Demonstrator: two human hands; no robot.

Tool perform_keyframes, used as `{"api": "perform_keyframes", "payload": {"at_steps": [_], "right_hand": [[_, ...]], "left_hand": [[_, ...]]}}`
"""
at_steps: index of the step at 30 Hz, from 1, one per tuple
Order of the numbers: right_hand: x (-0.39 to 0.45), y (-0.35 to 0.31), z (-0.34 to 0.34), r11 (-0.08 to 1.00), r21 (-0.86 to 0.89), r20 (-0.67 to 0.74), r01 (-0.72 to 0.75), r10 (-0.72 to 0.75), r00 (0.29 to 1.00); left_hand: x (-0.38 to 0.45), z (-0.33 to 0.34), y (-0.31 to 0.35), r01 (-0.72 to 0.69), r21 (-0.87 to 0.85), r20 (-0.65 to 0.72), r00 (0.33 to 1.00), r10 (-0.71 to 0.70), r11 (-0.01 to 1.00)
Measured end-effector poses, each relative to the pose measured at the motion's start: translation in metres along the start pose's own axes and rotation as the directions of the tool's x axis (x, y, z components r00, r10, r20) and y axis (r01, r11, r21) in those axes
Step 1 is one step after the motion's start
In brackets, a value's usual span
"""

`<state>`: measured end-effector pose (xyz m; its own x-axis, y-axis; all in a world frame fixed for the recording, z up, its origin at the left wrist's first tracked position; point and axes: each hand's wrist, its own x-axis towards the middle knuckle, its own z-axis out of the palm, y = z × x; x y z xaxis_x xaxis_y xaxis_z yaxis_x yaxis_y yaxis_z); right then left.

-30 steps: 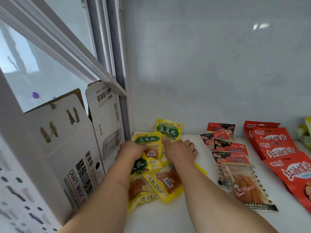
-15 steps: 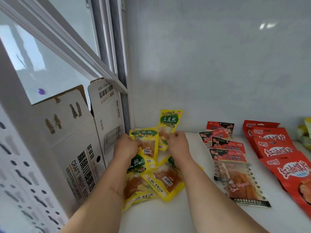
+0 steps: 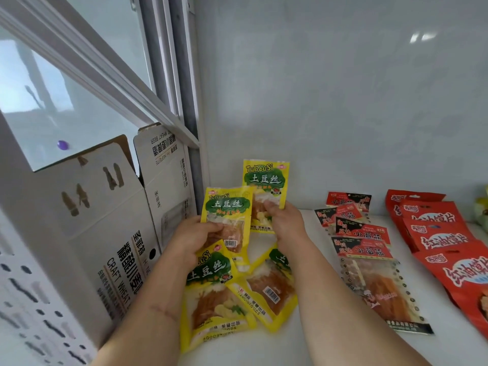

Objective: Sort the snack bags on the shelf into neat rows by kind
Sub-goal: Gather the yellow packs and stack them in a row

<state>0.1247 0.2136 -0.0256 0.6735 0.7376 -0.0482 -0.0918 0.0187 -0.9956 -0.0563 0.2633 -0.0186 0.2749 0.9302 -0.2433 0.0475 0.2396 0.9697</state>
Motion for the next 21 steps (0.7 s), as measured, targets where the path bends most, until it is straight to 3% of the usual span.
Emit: {"api": "perform_keyframes", "payload": {"at_steps": [5,10,15,21], "right_hand": [[0.014,0.007,-0.001,0.995,-0.089,0.015,0.046,-0.045,0.999],[0.028,0.014,0.004,0.894,-0.427,-0.044,0.136,-0.171,0.984],[0.033,0.020,0.005,0.691,-0.722,-0.116,0.034,-0.169,0.979],[0.036,0.017,0.003,0.615,-0.788,-0.160,-0.030,-0.159,0.974]], "left_hand": [[0.008,0.004,0.007,-0.038,-0.017,-0.023,0.999,0.037,0.999],[0.020,0.011,0.012,-0.029,-0.040,-0.004,1.000,0.029,0.999],[0.029,0.013,0.005,-0.010,-0.045,0.017,1.000,0.010,0.999],[0.035,0.017,0.004,-0.005,-0.018,0.005,1.000,0.005,1.000]]}}
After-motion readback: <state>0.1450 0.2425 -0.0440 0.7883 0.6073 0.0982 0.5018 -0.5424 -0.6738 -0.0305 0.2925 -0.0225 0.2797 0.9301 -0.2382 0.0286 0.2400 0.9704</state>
